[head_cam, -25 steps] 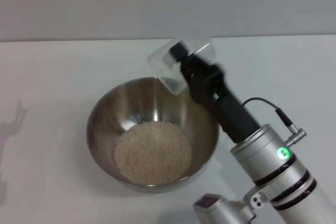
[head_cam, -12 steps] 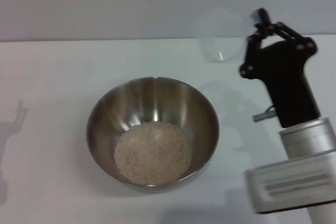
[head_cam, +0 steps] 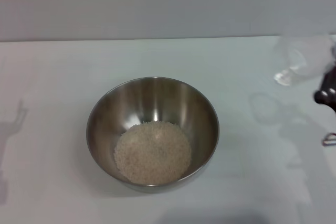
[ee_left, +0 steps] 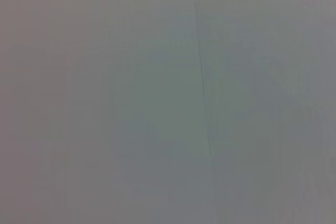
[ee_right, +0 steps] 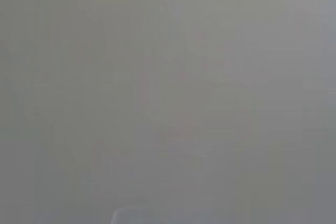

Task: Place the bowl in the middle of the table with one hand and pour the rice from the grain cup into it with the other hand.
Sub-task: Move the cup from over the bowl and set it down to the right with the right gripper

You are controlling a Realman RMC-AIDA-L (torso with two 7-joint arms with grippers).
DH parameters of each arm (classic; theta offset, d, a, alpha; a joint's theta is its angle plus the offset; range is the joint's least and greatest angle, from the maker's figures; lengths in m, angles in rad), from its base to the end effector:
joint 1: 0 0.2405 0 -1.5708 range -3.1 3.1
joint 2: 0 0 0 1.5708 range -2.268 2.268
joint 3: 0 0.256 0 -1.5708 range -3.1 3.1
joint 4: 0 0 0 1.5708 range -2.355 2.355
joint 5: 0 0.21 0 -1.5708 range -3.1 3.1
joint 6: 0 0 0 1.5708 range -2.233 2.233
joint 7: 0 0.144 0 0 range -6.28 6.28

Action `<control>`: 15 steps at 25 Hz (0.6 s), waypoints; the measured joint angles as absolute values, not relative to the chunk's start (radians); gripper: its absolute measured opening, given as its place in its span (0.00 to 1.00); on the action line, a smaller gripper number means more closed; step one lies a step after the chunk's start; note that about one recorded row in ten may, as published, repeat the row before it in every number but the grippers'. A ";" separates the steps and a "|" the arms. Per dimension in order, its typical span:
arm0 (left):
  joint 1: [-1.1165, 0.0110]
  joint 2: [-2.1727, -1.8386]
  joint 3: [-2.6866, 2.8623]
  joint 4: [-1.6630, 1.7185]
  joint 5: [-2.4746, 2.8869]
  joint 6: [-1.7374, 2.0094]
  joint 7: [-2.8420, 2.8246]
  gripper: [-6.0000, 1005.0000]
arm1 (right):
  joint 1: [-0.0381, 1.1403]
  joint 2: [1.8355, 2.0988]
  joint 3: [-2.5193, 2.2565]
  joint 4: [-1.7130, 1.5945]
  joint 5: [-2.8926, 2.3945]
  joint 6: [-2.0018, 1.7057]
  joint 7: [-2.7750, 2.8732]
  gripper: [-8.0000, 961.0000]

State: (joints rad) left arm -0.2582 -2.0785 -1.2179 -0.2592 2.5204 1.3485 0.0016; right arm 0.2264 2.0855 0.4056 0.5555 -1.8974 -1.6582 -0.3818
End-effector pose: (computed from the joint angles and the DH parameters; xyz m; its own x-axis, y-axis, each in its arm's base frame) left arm -0.3485 0.2886 0.0316 0.7603 -0.2290 0.6079 0.6379 0.0869 -0.7652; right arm 0.2607 0.2462 -0.0240 0.6981 0.4308 -0.5719 -0.6294 -0.0115 -0.7770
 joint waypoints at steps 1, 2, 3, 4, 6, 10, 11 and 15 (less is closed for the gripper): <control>-0.258 -2.078 -1.218 -0.259 2.520 1.348 0.002 0.87 | 0.226 2.086 0.406 0.556 -1.897 -1.658 -0.382 0.02; -0.259 -2.078 -1.218 -0.259 2.520 1.347 0.002 0.87 | 0.215 2.085 0.410 0.542 -1.897 -1.663 -0.359 0.02; -0.259 -2.078 -1.218 -0.259 2.520 1.346 0.002 0.87 | 0.207 2.086 0.414 0.527 -1.897 -1.668 -0.331 0.02; -0.260 -2.079 -1.218 -0.259 2.520 1.344 0.002 0.87 | 0.199 2.087 0.418 0.515 -1.896 -1.668 -0.308 0.02; -0.261 -2.079 -1.218 -0.259 2.520 1.342 0.002 0.87 | 0.181 2.088 0.420 0.491 -1.880 -1.659 -0.262 0.02; -0.262 -2.078 -1.217 -0.259 2.521 1.341 0.002 0.87 | 0.143 2.089 0.406 0.424 -1.823 -1.636 -0.178 0.02; -0.261 -2.079 -1.215 -0.259 2.521 1.341 0.002 0.87 | 0.143 2.089 0.406 0.424 -1.823 -1.636 -0.178 0.02; -0.259 -2.079 -1.204 -0.259 2.520 1.341 0.002 0.87 | 0.112 2.091 0.414 0.371 -1.808 -1.576 -0.138 0.02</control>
